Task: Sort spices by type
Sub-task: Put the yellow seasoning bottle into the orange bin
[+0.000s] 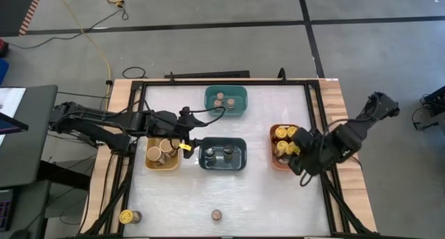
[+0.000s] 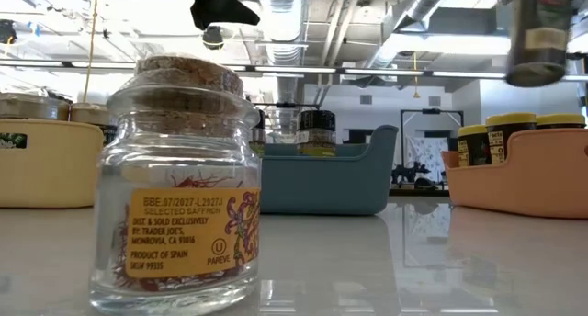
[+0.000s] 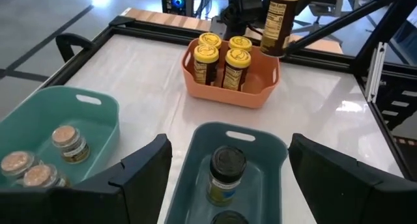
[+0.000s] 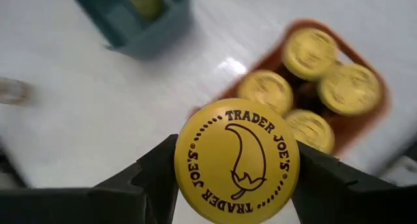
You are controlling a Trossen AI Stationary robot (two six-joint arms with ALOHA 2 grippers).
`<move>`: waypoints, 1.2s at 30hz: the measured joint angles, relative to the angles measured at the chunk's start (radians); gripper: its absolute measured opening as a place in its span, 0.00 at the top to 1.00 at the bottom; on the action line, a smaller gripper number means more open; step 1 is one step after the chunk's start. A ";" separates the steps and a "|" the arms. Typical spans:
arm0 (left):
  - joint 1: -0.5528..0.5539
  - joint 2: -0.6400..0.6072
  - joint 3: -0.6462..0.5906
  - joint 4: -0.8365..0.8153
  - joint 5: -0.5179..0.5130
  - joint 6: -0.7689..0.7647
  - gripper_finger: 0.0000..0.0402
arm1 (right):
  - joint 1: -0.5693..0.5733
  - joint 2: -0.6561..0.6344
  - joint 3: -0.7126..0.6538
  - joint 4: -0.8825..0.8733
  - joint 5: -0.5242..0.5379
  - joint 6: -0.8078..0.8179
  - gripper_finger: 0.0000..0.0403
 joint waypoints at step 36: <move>0.000 0.001 0.000 0.001 0.001 -0.039 0.26 | 0.209 0.090 -0.307 0.001 0.011 0.477 0.37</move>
